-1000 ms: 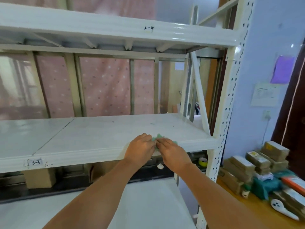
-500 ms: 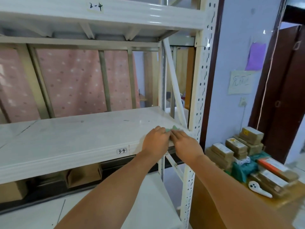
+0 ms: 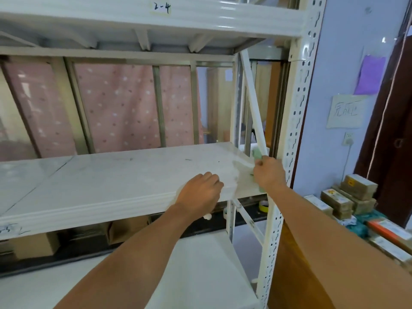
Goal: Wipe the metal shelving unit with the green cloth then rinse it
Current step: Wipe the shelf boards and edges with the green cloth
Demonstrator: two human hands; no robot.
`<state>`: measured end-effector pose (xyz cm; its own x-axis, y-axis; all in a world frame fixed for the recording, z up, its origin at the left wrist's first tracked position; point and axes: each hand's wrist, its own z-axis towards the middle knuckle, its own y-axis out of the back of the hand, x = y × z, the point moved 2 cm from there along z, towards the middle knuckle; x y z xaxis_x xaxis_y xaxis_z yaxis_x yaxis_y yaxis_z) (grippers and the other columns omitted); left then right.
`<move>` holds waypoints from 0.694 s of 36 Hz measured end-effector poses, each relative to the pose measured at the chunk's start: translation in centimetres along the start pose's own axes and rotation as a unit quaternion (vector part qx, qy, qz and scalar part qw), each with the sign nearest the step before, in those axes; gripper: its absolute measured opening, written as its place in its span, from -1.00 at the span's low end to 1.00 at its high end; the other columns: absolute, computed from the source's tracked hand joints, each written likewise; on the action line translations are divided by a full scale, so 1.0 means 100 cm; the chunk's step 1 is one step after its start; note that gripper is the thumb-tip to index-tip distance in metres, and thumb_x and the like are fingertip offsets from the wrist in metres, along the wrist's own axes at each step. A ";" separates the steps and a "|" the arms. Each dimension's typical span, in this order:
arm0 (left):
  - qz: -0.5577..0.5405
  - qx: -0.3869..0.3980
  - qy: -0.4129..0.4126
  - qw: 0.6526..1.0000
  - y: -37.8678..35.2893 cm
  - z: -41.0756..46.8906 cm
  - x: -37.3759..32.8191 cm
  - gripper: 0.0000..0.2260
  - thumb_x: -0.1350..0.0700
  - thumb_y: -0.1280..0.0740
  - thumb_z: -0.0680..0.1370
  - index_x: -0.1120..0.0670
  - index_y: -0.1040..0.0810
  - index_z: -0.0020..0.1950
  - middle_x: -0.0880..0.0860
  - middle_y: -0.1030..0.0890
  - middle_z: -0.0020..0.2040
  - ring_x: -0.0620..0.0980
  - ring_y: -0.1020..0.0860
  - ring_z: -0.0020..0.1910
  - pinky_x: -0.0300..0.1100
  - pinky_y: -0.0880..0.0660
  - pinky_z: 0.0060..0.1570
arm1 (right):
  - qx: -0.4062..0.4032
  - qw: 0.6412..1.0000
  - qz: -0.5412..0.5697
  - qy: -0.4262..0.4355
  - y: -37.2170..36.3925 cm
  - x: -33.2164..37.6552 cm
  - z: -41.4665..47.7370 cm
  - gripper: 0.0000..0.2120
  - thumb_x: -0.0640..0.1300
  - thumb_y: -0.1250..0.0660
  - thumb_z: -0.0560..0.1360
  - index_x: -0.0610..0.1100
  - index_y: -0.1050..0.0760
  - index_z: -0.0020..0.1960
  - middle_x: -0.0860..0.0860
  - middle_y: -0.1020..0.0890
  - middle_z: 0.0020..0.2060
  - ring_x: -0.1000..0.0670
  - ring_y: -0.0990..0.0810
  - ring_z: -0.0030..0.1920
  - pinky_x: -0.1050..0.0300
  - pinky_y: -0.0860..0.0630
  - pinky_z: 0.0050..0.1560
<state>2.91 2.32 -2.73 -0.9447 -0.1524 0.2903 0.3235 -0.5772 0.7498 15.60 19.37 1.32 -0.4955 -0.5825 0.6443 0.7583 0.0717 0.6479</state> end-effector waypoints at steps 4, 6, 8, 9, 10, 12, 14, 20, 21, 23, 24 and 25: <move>0.000 -0.014 0.001 1.000 0.017 -0.030 0.030 -0.84 0.12 -0.29 0.56 0.11 -0.66 -0.03 0.04 -0.62 -0.11 0.03 -0.53 -0.15 -0.08 -0.52 -0.18 | -0.015 0.997 0.071 -0.024 -0.009 0.010 0.024 -0.77 -0.09 -0.10 0.67 -0.16 -0.50 0.08 -0.15 -0.57 -0.08 -0.15 -0.57 -0.06 0.09 -0.45 -0.12; -0.004 -0.017 0.015 1.000 0.025 -0.047 0.046 -0.83 0.07 -0.31 0.56 0.10 -0.67 -0.02 0.02 -0.62 -0.11 0.02 -0.53 -0.16 -0.12 -0.51 -0.18 | -0.014 0.997 0.072 -0.034 -0.010 0.015 0.035 -0.71 -0.08 -0.07 0.67 -0.15 -0.50 0.22 -0.17 -0.58 -0.01 -0.16 -0.53 -0.06 0.06 -0.47 -0.07; -0.012 -0.024 0.024 0.999 0.029 -0.064 0.060 -0.82 0.02 -0.34 0.56 0.08 -0.67 0.03 0.00 -0.63 -0.09 0.01 -0.55 -0.16 -0.13 -0.52 -0.19 | -0.004 0.997 0.063 -0.035 -0.010 0.017 0.046 -0.69 -0.08 -0.06 0.68 -0.16 -0.46 0.30 -0.21 -0.58 0.08 -0.21 -0.54 0.00 0.01 -0.48 -0.03; -0.022 -0.025 0.028 0.999 0.030 -0.071 0.065 -0.80 0.01 -0.35 0.55 0.07 -0.67 0.08 0.00 -0.64 -0.07 0.01 -0.56 -0.14 -0.13 -0.53 -0.19 | 0.000 0.998 0.059 -0.030 -0.011 0.017 0.050 -0.69 -0.08 -0.06 0.68 -0.16 -0.45 0.31 -0.23 -0.57 0.11 -0.23 -0.54 0.04 -0.01 -0.49 0.00; -0.033 -0.027 0.032 0.999 0.031 -0.075 0.068 -0.78 0.00 -0.36 0.55 0.07 -0.67 0.11 0.00 -0.64 -0.06 0.01 -0.56 -0.13 -0.13 -0.54 -0.19 | 0.002 0.998 0.056 -0.026 -0.012 0.016 0.054 -0.68 -0.08 -0.06 0.68 -0.16 -0.44 0.33 -0.24 -0.57 0.14 -0.25 -0.54 0.08 -0.02 -0.49 0.04; -0.048 -0.038 0.041 0.997 0.029 -0.076 0.068 -0.76 0.01 -0.37 0.54 0.07 -0.67 0.14 0.00 -0.63 -0.09 0.01 -0.55 -0.15 -0.13 -0.53 -0.21 | 0.010 0.999 0.041 -0.022 -0.016 0.013 0.062 -0.66 -0.09 -0.06 0.68 -0.14 -0.40 0.39 -0.25 -0.53 0.22 -0.27 -0.52 0.18 -0.02 -0.47 0.12; -0.072 -0.049 0.055 0.995 0.026 -0.073 0.067 -0.77 0.04 -0.42 0.50 0.08 -0.68 0.11 0.00 -0.59 -0.16 0.01 -0.51 -0.19 -0.14 -0.50 -0.25 | 0.028 0.999 0.007 -0.022 -0.021 0.008 0.070 -0.63 -0.10 -0.08 0.68 -0.14 -0.36 0.44 -0.27 -0.49 0.29 -0.30 -0.47 0.26 -0.04 -0.43 0.20; -0.124 -0.058 0.120 0.983 0.019 -0.069 0.067 -0.79 0.05 -0.47 0.44 0.08 -0.71 0.04 -0.03 -0.56 -0.19 -0.02 -0.50 -0.17 -0.16 -0.48 -0.27 | 0.067 0.997 -0.038 -0.022 -0.046 0.006 0.101 -0.62 -0.10 -0.05 0.67 -0.19 -0.36 0.43 -0.25 -0.49 0.31 -0.30 -0.46 0.29 -0.07 -0.42 0.27; -0.124 -0.058 0.124 0.983 0.020 -0.068 0.066 -0.79 0.05 -0.47 0.44 0.08 -0.71 0.03 -0.03 -0.56 -0.19 -0.02 -0.50 -0.17 -0.15 -0.49 -0.28 | 0.079 0.996 -0.047 -0.018 -0.051 0.008 0.103 -0.64 -0.11 -0.05 0.68 -0.22 -0.38 0.40 -0.25 -0.51 0.28 -0.29 -0.48 0.28 -0.06 -0.43 0.24; -0.122 -0.059 0.128 0.983 0.020 -0.068 0.064 -0.80 0.05 -0.46 0.43 0.08 -0.71 0.01 -0.04 -0.56 -0.20 -0.02 -0.50 -0.18 -0.13 -0.49 -0.30 | 0.089 0.994 -0.062 -0.012 -0.059 0.010 0.107 -0.64 -0.12 -0.04 0.68 -0.24 -0.38 0.38 -0.26 -0.52 0.27 -0.28 -0.49 0.26 -0.03 -0.44 0.18; -0.120 -0.061 0.129 0.982 0.021 -0.069 0.063 -0.80 0.05 -0.47 0.43 0.08 -0.71 0.01 -0.05 -0.56 -0.20 -0.02 -0.50 -0.18 -0.14 -0.49 -0.30 | 0.093 0.993 -0.065 -0.013 -0.062 0.009 0.109 -0.64 -0.11 -0.03 0.68 -0.24 -0.37 0.39 -0.26 -0.52 0.27 -0.28 -0.49 0.26 -0.03 -0.44 0.18; -0.120 -0.064 0.132 0.982 0.021 -0.070 0.063 -0.80 0.05 -0.47 0.43 0.07 -0.71 0.01 -0.05 -0.57 -0.20 -0.03 -0.50 -0.19 -0.15 -0.49 -0.31 | 0.094 0.993 -0.067 -0.014 -0.065 0.009 0.111 -0.64 -0.11 -0.04 0.68 -0.23 -0.36 0.40 -0.26 -0.52 0.27 -0.28 -0.49 0.26 -0.02 -0.44 0.17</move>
<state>-2.70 -5.41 -3.50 -0.9793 -0.1930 -0.0616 0.0973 -0.7147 0.6926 5.54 27.42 2.20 -0.5998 -0.5745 0.5570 0.5942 0.1464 0.7909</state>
